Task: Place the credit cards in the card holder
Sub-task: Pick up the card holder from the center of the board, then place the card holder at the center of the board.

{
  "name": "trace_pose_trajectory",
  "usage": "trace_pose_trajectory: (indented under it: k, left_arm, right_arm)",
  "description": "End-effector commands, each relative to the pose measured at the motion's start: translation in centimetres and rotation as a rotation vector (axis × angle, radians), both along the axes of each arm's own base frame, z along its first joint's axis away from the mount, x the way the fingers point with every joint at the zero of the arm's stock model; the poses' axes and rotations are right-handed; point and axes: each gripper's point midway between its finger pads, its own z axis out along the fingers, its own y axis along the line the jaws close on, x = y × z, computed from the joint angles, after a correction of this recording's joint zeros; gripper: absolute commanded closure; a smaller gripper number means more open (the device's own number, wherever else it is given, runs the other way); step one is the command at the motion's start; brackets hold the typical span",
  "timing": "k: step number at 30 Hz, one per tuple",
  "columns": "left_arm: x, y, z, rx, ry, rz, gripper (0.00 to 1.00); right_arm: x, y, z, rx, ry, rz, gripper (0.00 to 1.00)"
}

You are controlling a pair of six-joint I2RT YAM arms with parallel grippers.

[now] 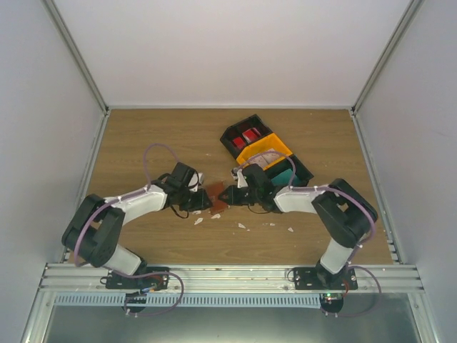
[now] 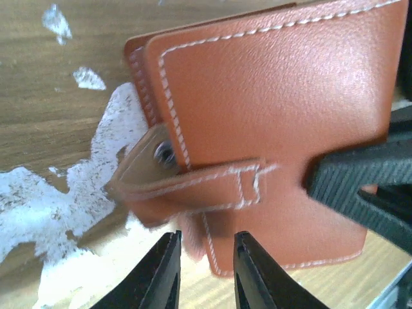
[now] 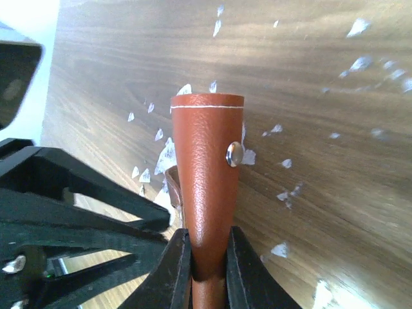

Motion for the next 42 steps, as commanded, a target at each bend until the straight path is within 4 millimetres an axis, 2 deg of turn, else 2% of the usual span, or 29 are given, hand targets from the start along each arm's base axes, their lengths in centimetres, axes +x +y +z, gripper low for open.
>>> trace_pose_trajectory:
  k: [1,4,7,11,13,17,21,23,25,31,32,34,35,37,42]
  left_arm:
    - [2.4,0.2,5.6,-0.034,-0.159,0.051,0.73]
    - [3.5,2.0,8.4,-0.027,-0.247,0.138,0.71]
    - [4.1,3.5,11.1,-0.029,-0.322,0.198,0.69]
    - [4.4,4.6,13.7,-0.046,-0.38,0.224,0.66]
    - [4.4,4.9,14.6,-0.052,-0.397,0.226,0.65]
    - [4.6,4.9,15.7,-0.069,-0.415,0.22,0.64]
    - [5.0,5.1,16.6,-0.077,-0.428,0.225,0.64]
    - [5.3,5.3,17.1,-0.073,-0.438,0.23,0.64]
    - [5.5,5.6,17.6,-0.071,-0.449,0.235,0.63]
    - [6.1,6.4,18.2,-0.068,-0.454,0.251,0.62]
    - [6.1,6.5,18.1,-0.071,-0.451,0.251,0.62]
    - [6.3,6.6,18.2,-0.079,-0.448,0.254,0.62]
    - [6.3,6.6,18.3,-0.083,-0.448,0.254,0.62]
    - [6.5,6.6,18.3,-0.085,-0.447,0.252,0.61]
    - [6.7,6.4,17.7,-0.093,-0.421,0.242,0.59]
  right_arm:
    - [1.1,-3.4,1.9,-0.223,-0.099,-0.032,0.99]
    - [1.1,-5.8,2.8,-0.391,-0.104,-0.045,1.0]
    - [1.3,-9.5,3.4,-0.623,-0.1,-0.134,1.0]
    - [0.1,-13.3,4.5,-0.87,-0.104,-0.204,1.0]
    - [-0.3,-14.7,5.7,-0.955,-0.111,-0.246,1.0]
    - [-1.0,-15.6,7.6,-1.099,-0.143,-0.284,1.0]
    - [-2.0,-15.7,6.1,-1.292,-0.135,-0.256,1.0]
    - [-2.4,-15.1,5.0,-1.353,-0.139,-0.234,1.0]
    - [-2.6,-13.5,3.7,-1.356,-0.136,-0.199,1.0]
    - [-3.0,-6.6,0.6,-1.262,-0.151,-0.072,0.98]
    - [-3.1,-5.4,0.1,-1.233,-0.154,-0.048,0.92]
    - [-3.3,-3.5,-0.8,-1.175,-0.156,-0.021,0.73]
    - [-3.4,-2.8,-1.3,-1.147,-0.154,-0.01,0.68]
    - [-3.4,-1.6,-2.2,-1.089,-0.142,0.003,0.64]
    - [-3.6,1.2,-3.3,-0.966,-0.132,0.037,0.64]
